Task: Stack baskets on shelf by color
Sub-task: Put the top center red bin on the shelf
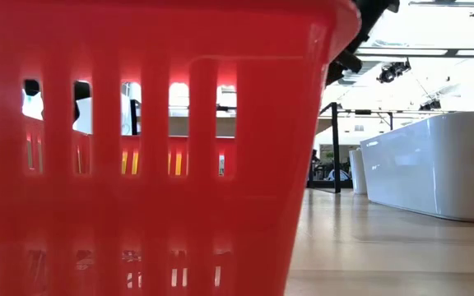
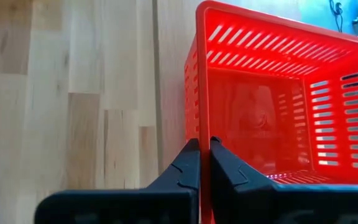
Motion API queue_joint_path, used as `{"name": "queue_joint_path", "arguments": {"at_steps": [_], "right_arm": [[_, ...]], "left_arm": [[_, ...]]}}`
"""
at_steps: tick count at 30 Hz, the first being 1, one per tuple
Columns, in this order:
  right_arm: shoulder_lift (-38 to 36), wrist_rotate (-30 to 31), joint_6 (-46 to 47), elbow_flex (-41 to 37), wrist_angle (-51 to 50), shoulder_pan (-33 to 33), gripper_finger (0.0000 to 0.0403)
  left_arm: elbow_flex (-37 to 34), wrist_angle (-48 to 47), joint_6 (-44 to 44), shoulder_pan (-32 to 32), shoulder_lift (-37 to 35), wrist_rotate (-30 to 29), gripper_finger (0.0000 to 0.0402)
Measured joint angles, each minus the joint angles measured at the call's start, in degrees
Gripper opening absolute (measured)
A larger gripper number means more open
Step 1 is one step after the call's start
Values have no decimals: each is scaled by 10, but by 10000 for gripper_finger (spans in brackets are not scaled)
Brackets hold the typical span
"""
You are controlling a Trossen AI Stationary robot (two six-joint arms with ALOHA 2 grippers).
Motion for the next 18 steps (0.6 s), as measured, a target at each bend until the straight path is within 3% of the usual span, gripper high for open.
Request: {"name": "queue_joint_path", "arguments": {"at_steps": [18], "right_arm": [[0,-2,-18,0,-1,-10,0]], "left_arm": [[0,0,0,0,0,0,86]]}}
